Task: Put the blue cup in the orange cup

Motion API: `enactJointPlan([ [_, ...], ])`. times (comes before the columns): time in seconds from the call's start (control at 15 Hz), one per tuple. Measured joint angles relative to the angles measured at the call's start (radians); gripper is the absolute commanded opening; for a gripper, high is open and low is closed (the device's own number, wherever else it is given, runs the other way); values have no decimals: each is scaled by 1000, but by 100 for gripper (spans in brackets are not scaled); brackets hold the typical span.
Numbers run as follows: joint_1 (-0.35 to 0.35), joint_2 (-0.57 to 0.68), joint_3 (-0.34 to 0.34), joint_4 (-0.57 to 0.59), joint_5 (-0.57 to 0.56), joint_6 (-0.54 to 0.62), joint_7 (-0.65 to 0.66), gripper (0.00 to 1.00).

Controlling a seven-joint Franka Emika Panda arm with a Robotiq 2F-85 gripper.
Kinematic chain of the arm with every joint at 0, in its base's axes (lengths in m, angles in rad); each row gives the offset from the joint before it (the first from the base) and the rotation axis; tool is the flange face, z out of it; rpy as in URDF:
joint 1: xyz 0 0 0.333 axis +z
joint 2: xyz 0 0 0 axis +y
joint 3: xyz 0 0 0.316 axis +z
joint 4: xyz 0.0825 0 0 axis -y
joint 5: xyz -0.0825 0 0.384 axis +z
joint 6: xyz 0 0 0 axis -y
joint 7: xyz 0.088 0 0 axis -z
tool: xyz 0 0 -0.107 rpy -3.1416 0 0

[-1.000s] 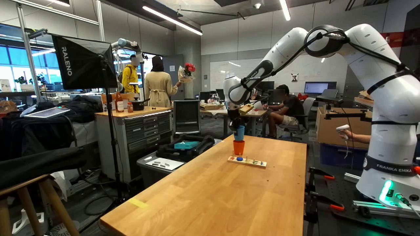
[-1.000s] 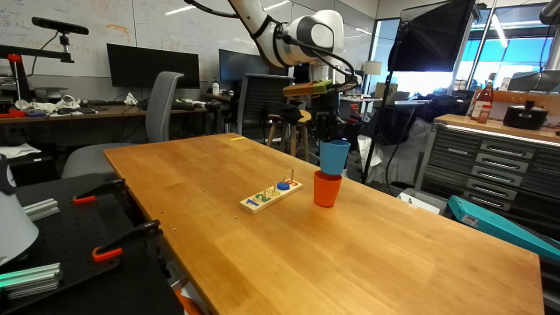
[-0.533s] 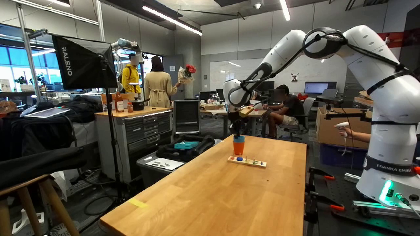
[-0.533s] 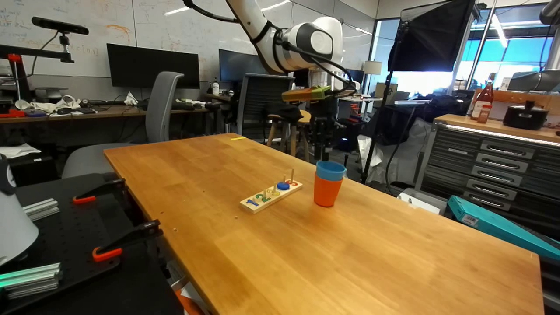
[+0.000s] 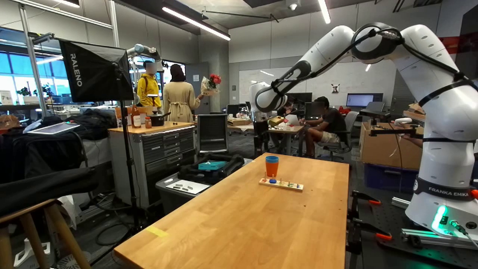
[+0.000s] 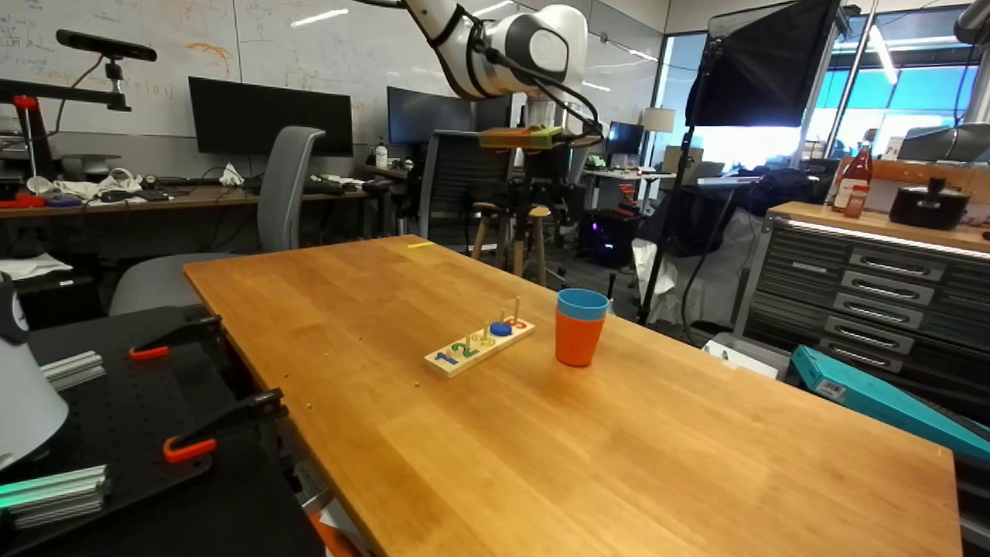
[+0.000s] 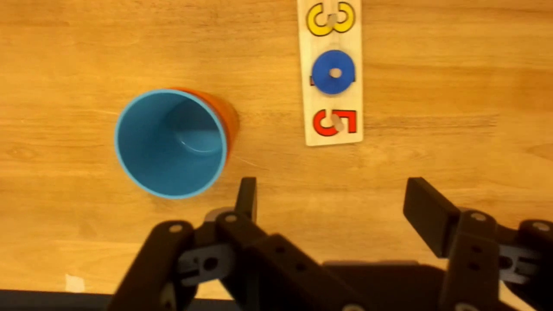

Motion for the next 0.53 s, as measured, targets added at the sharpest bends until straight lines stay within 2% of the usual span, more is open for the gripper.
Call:
enactJointPlan([
  [0.27,7,-106,50,-2,45,-89,-41,100],
  [0.53,10,-189,59,-2,67,-175,-47,100],
])
